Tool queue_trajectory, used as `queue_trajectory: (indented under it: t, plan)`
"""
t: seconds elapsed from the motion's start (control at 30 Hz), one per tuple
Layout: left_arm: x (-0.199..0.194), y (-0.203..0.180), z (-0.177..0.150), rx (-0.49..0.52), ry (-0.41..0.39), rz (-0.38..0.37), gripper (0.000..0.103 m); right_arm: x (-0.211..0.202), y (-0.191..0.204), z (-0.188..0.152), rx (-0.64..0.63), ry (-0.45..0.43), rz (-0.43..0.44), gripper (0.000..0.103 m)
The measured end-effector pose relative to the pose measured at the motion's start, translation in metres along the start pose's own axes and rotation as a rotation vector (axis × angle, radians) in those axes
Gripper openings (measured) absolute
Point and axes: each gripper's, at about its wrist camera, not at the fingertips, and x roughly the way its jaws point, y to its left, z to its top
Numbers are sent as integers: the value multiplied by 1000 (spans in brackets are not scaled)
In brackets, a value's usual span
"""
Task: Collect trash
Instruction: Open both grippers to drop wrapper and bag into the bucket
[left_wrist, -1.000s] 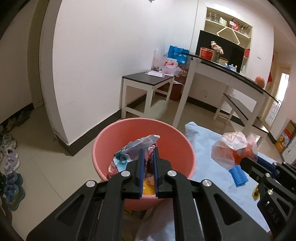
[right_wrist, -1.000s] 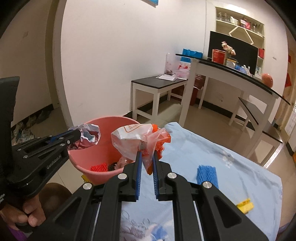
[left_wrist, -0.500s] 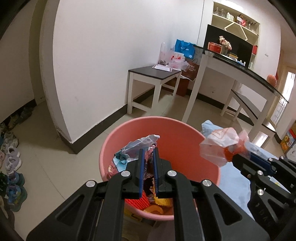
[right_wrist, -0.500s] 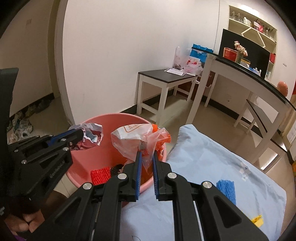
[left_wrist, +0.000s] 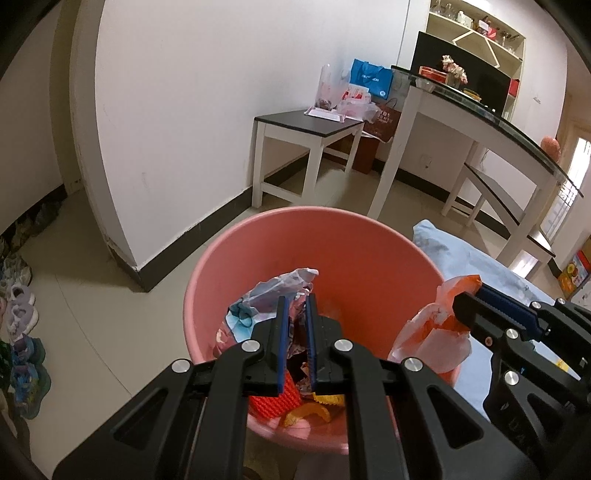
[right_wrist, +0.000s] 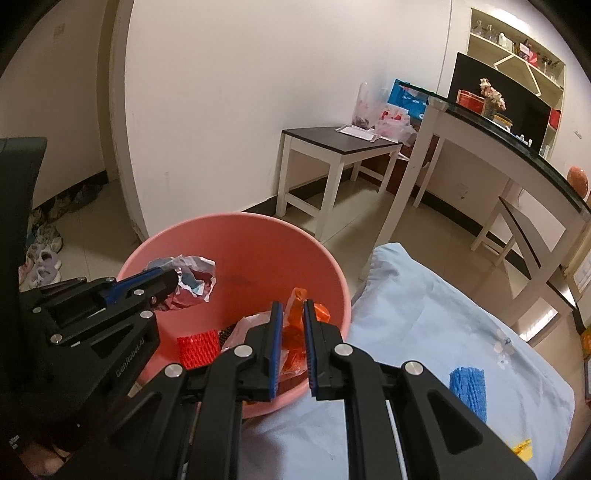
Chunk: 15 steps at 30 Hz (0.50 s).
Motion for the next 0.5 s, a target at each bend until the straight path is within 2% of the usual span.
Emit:
queue_trajectory:
  t: [0.13, 0.2, 0.23, 0.27, 0.33, 0.37, 0.4, 0.5]
  plan:
    - [4, 3, 0, -16, 4, -5, 10, 4, 1, 0, -1, 0, 9, 10]
    - [6, 6, 0, -34, 15, -14, 19, 5, 1, 1, -2, 0, 15, 10]
    - [7, 8, -1, -43, 17, -17, 27, 5, 1, 1, -2, -1, 17, 11]
    - [7, 9, -1, -48, 14, -21, 35, 5, 1, 1, -1, -2, 18, 14]
    - [5, 10, -2, -47, 9, -30, 42, 4, -1, 1, 3, -7, 26, 26]
    - [4, 11, -2, -44, 9, -32, 44, 4, -2, 1, 7, -13, 27, 36]
    - [3, 11, -1, -39, 6, -33, 44, 3, -4, 1, 13, -21, 28, 39]
    - [-2, 11, -1, -35, -7, -32, 44, 0, -7, 3, 17, -29, 39, 40]
